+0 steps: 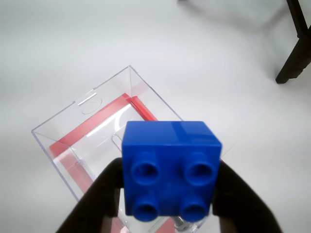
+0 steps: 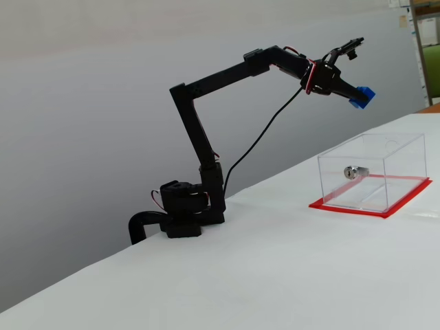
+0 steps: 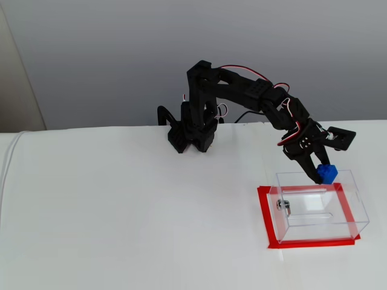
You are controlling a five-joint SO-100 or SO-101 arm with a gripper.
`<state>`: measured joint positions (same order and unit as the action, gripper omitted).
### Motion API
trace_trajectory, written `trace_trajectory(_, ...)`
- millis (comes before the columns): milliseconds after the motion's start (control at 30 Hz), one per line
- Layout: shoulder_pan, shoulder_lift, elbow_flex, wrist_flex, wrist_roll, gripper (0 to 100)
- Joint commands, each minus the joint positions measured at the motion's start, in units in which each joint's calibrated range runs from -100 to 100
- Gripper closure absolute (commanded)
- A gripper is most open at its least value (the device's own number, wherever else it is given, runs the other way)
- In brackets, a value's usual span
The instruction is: Pick the blue lego brick and place it into the transparent box
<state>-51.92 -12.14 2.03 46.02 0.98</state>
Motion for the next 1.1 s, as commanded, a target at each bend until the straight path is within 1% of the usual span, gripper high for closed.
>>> trace_trajectory(0, 0.65, -0.30, -0.40, -1.28, 0.07, 88)
trace_trajectory(133, 0.65, -0.30, -0.58, -1.28, 0.07, 81)
trace_trajectory(233, 0.65, -0.38, -0.58, -1.28, 0.07, 79)
trace_trajectory(633, 0.80, -1.31, -0.85, -1.28, 0.07, 80)
trace_trajectory(700, 1.90, -1.40, -1.04, -1.28, -0.30, 83)
trace_trajectory(833, 3.09, -2.93, -1.22, -1.28, -0.14, 92)
trace_trajectory(933, 5.16, -5.47, -0.31, -1.28, -0.30, 98)
trace_trajectory(1067, 8.78, -8.95, 0.59, -1.19, -0.35, 99)
